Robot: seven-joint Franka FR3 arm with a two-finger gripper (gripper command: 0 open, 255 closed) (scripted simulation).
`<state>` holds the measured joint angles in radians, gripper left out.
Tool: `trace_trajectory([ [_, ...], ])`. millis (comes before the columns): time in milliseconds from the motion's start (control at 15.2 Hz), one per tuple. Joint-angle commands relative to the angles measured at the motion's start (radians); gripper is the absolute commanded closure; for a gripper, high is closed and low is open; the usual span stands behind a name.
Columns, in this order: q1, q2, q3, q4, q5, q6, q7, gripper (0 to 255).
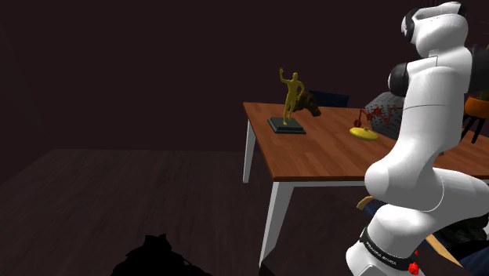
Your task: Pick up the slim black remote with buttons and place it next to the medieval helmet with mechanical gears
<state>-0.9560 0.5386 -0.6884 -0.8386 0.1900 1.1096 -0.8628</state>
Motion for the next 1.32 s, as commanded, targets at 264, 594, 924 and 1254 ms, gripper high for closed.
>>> trace_trajectory([
  [264,0.075,-0.070,-0.011,-0.204,-0.041,0.132,0.012,255],
  [594,0.115,-0.110,-0.015,-0.334,-0.063,0.223,0.025,255],
  [924,0.142,-0.135,-0.015,-0.440,-0.077,0.304,0.035,255],
  [1254,0.161,-0.149,-0.014,-0.528,-0.084,0.379,0.044,255],
])
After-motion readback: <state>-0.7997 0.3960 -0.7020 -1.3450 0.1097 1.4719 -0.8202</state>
